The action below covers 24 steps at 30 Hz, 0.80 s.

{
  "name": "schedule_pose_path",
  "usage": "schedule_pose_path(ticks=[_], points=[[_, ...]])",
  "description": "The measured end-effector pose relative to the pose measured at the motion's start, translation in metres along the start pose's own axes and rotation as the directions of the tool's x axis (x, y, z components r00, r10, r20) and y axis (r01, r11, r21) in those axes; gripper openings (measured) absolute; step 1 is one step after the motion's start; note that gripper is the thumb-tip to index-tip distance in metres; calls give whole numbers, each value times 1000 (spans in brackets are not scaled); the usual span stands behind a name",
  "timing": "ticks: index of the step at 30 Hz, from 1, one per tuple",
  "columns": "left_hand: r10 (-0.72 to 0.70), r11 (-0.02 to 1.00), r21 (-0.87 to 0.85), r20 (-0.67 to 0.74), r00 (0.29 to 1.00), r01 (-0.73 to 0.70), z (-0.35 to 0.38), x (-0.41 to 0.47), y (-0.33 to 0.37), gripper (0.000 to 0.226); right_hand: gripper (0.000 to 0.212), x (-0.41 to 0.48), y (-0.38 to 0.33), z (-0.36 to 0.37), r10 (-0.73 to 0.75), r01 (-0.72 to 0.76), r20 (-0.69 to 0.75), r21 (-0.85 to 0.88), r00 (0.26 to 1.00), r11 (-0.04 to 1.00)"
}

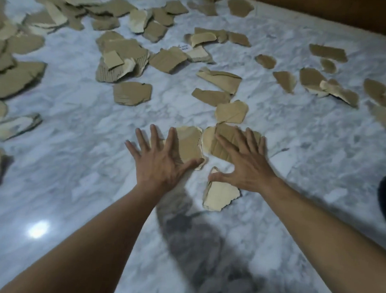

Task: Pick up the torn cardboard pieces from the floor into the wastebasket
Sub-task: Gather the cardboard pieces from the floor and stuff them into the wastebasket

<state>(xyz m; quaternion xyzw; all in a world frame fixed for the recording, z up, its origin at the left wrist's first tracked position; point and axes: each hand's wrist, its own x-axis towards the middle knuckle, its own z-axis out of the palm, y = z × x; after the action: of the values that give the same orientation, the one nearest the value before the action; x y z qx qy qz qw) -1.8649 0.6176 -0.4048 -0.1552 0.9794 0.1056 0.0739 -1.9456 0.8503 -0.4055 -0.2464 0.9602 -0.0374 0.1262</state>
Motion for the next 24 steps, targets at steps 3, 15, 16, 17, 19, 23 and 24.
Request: schedule_pose_path(ticks=[3,15,16,17,19,23,24], points=[[-14,1000,-27,-45,999,13,-6,17,-2,117,109,17,-3,-2,90,-89,-63,20,994,996],[-113,990,-102,-163,980,98,-35,142,-48,118,94,136,-8,-27,84,-34,-272,185,959,982],[-120,988,-112,-154,981,103,-36,153,-47,116,94,147,-3,-31,123,-52,-297,237,947,970],[-111,989,-113,-177,978,92,-37,161,-44,112,92,160,2,-37,195,-93,-326,302,925,949],[-94,989,-137,-317,944,53,-43,177,-39,105,91,188,17,-50,399,-243,-310,437,863,866],[-257,962,-213,-498,828,171,-73,239,-60,103,101,242,34,-69,541,-463,-116,391,833,796],[-313,946,-220,-421,851,239,-78,257,-70,106,102,254,33,-70,523,-462,-89,359,848,811]])
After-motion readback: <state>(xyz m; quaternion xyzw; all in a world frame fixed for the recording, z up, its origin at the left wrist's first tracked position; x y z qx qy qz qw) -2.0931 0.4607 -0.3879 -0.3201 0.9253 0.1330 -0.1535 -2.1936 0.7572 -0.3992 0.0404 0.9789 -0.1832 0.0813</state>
